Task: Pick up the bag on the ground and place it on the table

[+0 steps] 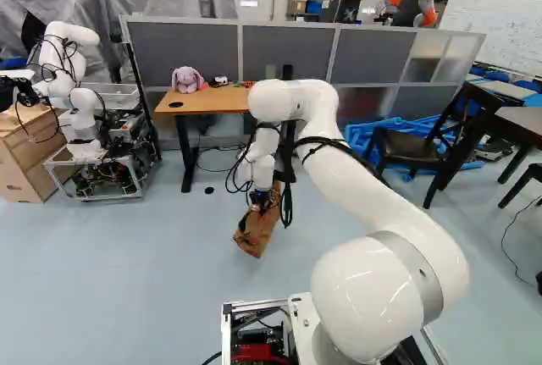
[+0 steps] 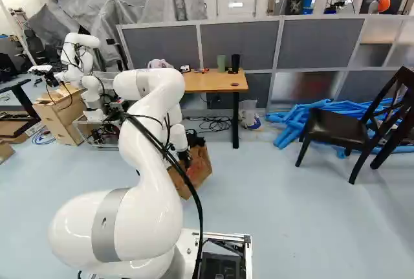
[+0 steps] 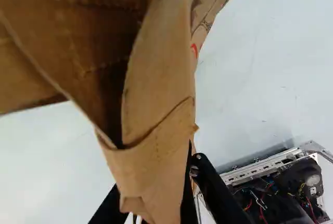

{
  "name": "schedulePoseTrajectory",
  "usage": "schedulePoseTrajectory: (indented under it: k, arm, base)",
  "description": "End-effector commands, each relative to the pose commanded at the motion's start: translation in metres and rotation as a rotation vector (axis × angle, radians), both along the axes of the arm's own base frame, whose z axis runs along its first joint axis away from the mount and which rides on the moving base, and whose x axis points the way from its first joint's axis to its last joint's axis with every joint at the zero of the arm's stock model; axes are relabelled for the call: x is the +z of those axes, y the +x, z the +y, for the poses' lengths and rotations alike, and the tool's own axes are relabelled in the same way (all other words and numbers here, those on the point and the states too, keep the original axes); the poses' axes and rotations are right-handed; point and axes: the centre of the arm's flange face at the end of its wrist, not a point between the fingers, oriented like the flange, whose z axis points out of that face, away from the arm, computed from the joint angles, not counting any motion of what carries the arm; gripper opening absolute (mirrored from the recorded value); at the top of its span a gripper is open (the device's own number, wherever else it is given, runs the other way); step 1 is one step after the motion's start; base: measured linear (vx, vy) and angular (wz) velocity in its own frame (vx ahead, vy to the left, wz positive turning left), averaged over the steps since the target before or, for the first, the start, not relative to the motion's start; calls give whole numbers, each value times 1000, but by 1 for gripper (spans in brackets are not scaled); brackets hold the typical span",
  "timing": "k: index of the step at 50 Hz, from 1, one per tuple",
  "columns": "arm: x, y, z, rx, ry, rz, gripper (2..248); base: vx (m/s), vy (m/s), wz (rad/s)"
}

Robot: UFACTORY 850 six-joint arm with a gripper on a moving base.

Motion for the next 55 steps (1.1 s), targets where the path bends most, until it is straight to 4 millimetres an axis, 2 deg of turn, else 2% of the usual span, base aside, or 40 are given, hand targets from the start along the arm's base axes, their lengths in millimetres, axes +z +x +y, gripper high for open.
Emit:
schedulePoseTrajectory:
  k: [55]
  arm:
    - [83, -11, -2, 0, 11, -52, 23]
  base:
    - [0, 0, 0]
